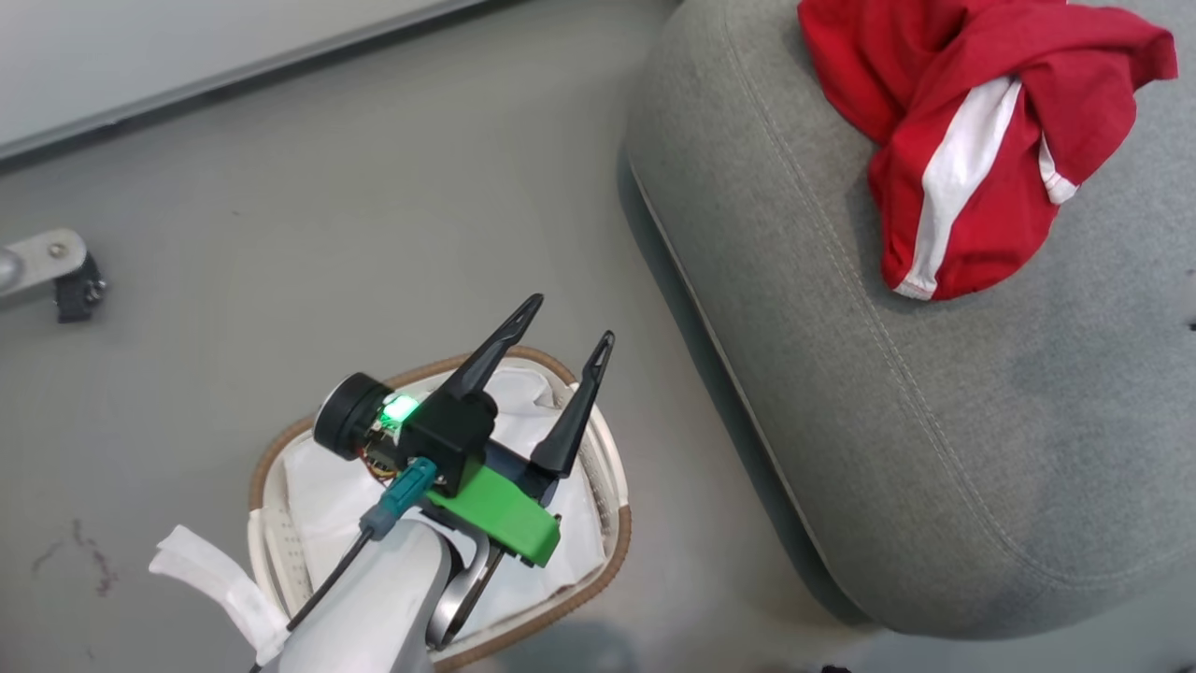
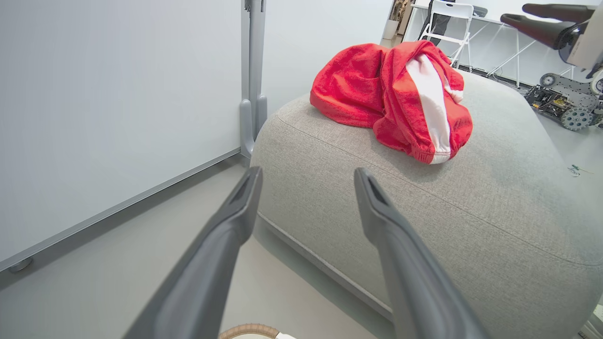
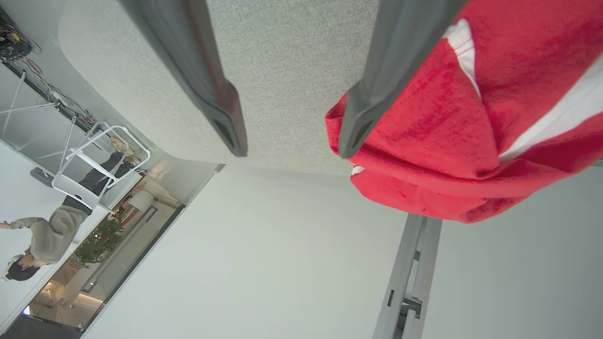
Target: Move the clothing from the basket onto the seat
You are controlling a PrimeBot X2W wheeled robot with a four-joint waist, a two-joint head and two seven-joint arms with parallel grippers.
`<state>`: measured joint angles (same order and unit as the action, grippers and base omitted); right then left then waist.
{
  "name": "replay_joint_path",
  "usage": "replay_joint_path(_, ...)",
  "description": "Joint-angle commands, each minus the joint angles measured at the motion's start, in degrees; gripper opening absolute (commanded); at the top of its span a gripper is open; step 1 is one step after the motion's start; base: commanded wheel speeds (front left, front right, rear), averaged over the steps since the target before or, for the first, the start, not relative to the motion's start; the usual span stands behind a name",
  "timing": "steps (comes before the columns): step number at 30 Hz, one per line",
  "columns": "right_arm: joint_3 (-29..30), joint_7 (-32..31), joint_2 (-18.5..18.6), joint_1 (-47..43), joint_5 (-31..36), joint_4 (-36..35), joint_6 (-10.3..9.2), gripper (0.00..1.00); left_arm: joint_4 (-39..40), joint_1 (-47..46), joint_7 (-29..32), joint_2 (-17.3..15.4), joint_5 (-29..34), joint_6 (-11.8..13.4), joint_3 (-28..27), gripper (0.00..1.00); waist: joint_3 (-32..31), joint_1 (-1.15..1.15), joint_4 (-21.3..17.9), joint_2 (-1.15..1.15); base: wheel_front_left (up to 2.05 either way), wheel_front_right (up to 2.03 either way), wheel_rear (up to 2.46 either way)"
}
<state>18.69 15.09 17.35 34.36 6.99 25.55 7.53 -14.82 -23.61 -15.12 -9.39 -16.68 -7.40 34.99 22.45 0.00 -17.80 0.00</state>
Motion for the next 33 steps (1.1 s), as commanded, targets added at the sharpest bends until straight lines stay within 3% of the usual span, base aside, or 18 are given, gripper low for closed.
replay_joint_path(1, -1.4, 0.1, -0.2, 0.6, -0.5, 0.0, -0.08, 1.0, 0.1, 1.4, 0.0, 0.3, -0.1, -0.2, -1.3, 1.0, -4.0, 0.0, 3.2, 0.0, 0.0, 0.0, 0.0)
replay_joint_path(14, -15.0, 0.1, -7.0, 0.5, -5.1, 1.6, -0.08, 1.0, 0.3, 9.2, 0.0, 3.2, 1.9, -0.1, -16.6, 1.0, -9.8, 0.0, 12.4, 0.0, 0.0, 0.0, 0.0)
replay_joint_path(23, -17.1, 0.1, -13.4, -6.2, -8.8, 1.1, -0.08, 1.0, 1.5, 15.8, 0.0, 4.9, 2.2, -0.2, -27.8, 1.0, -13.0, 0.0, 16.5, 0.0, 0.0, 0.0, 0.0)
replay_joint_path(27, -17.9, 0.1, -14.2, -10.3, -10.4, -0.2, -0.08, 1.0, 2.0, 18.5, 0.0, 5.5, 2.5, -0.2, -31.1, 1.0, -14.2, 0.0, 17.5, 0.0, 0.0, 0.0, 0.0)
replay_joint_path(33, -18.2, 0.1, -14.3, -17.5, -17.9, -3.3, -0.08, 1.0, 1.9, 21.5, 0.0, 5.9, 1.4, -0.2, -31.9, 1.0, -16.0, 0.0, 18.6, 0.0, 0.0, 0.0, 0.0)
